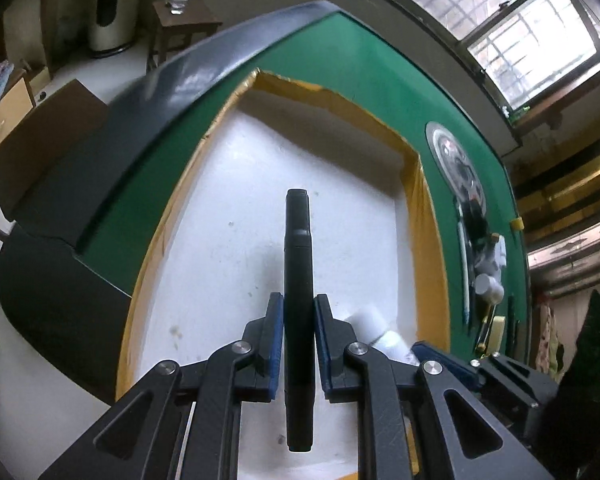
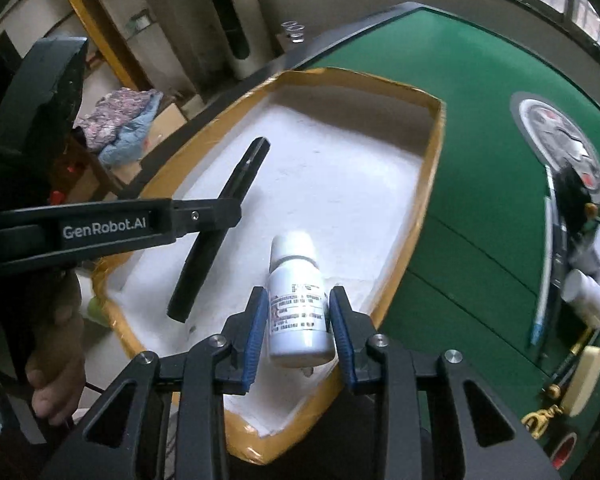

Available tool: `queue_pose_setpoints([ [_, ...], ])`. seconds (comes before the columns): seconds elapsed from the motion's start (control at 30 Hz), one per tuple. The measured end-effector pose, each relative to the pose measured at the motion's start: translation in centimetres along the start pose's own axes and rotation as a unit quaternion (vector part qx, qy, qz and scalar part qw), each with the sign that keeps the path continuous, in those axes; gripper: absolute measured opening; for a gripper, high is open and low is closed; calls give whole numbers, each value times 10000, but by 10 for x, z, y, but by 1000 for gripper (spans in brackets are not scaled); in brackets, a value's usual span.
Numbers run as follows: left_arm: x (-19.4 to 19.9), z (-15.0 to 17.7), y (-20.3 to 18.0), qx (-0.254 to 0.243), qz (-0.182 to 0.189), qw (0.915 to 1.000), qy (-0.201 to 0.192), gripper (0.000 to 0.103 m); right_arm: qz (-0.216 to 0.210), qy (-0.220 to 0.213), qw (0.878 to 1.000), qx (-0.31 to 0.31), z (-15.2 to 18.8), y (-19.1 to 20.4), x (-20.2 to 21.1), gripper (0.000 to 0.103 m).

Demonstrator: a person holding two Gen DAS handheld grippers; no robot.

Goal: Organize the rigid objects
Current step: 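Carry the pen and bottle into the tray and open both grippers, then move both grippers back over the table objects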

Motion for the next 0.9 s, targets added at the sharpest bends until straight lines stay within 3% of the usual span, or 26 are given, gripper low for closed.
queue_pose_setpoints([
  [0.53, -5, 2, 11, 7, -390, 9992, 120, 17, 1, -230, 9993, 310, -3, 12, -9, 32],
  [0.77, 13, 3, -2, -83, -281, 9994, -194, 51, -580, -734, 9956, 92, 1, -7, 31, 38],
  [0.9, 34, 7, -25, -251, -371, 9973, -576, 52, -852, -1042, 9908, -162, 10, -26, 59, 39],
])
Point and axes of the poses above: each gripper's, at about its wrist camera, not at the fingertips, and x roughly against the way its jaws point, y to its left, z to its underside, the point moved 2 cm from there along -x, roughly the way its jaws point
